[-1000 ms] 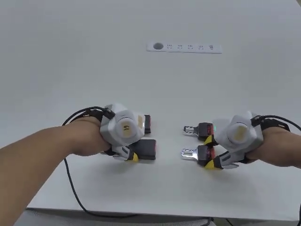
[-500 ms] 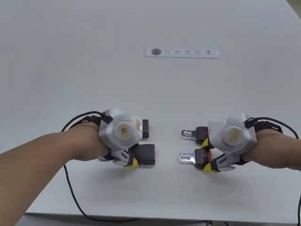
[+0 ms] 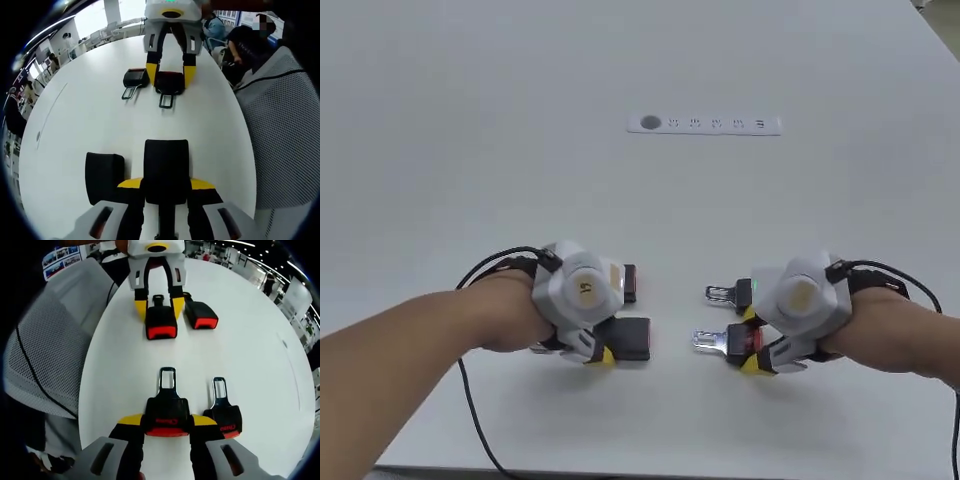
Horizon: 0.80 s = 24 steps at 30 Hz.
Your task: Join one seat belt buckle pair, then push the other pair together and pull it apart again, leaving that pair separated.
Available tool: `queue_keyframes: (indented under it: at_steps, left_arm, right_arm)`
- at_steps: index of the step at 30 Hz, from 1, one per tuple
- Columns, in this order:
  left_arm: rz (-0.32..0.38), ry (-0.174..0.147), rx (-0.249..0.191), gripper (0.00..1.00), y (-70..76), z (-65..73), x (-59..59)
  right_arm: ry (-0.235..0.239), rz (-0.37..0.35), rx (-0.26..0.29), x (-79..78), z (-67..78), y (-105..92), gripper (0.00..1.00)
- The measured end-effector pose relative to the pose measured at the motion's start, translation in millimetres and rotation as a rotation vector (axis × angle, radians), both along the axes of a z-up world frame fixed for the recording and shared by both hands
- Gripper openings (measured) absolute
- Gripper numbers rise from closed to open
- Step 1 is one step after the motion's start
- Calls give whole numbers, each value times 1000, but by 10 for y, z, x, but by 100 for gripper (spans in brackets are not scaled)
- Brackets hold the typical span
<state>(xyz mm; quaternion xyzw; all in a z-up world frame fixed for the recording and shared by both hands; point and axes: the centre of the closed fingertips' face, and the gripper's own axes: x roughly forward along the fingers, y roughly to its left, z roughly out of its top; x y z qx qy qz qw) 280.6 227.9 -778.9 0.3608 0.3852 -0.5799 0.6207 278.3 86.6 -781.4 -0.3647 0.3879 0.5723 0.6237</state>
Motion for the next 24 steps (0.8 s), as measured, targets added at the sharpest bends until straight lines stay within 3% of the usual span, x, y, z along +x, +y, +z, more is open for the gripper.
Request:
queue_keyframes:
  at_steps: [24]
  left_arm:
    - [-8, 5, 21, 33, -10, 7, -2]
  right_arm:
    - [-35, 91, 28, -3, 64, 613, 32]
